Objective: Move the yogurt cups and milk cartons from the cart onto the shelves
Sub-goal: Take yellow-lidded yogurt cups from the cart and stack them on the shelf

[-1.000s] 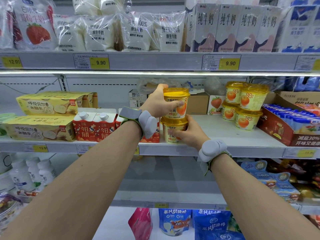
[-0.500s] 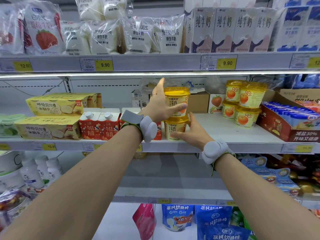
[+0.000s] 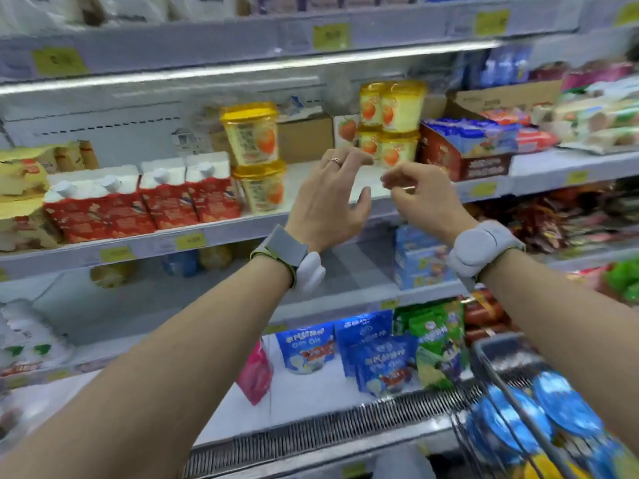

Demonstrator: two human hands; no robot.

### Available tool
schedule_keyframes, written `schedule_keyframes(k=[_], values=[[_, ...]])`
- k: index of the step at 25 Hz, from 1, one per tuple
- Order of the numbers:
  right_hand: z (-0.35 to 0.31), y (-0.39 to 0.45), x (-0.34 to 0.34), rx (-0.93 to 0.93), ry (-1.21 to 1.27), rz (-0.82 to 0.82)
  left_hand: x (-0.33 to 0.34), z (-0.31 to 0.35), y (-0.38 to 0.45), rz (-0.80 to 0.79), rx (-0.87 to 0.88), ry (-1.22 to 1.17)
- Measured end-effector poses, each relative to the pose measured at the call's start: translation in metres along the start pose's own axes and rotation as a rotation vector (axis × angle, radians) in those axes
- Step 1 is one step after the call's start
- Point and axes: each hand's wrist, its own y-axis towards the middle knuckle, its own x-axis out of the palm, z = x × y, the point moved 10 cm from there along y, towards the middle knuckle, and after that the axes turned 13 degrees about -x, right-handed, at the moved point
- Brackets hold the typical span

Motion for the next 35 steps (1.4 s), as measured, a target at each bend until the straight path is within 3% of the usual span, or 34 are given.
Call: schedule_keyframes(k=[4,8,15,20,24,26,30,35], values=[[0.049,-0.072,-0.069,0.149,-0.189,-0.096,0.102,0.071,-0.040,-0.387,-0.096,-0.285],[0.104,-0.155,-0.133,0.391,-0.341,-0.207,0.201,0.152,-0.117,-0.862,-0.124,-0.338],[0.171,-0.278,-0.176,0.629,-0.514,-0.393,0.269,0.220,-0.210,-1.175,0.002,-0.247],[0.210,-0.318,-0.211,0.766,-0.693,-0.277,0.294,0.219,-0.217,-1.160,0.044,-0.117],[0.245,-0.335,-0.201,0.894,-0.694,-0.372,0.302,0.228,-0.225,-1.160,0.254,0.069],[0.259,-0.340,-0.198,0.888,-0.717,-0.366,0.302,0.233,-0.226,-1.156,0.296,0.027],[0.263,-0.337,-0.204,0.882,-0.684,-0.269,0.309,0.220,-0.214,-1.158,0.077,-0.148],[0.251,-0.328,-0.210,0.809,-0.655,-0.181,0.310,0.210,-0.206,-1.066,-0.058,-0.099]])
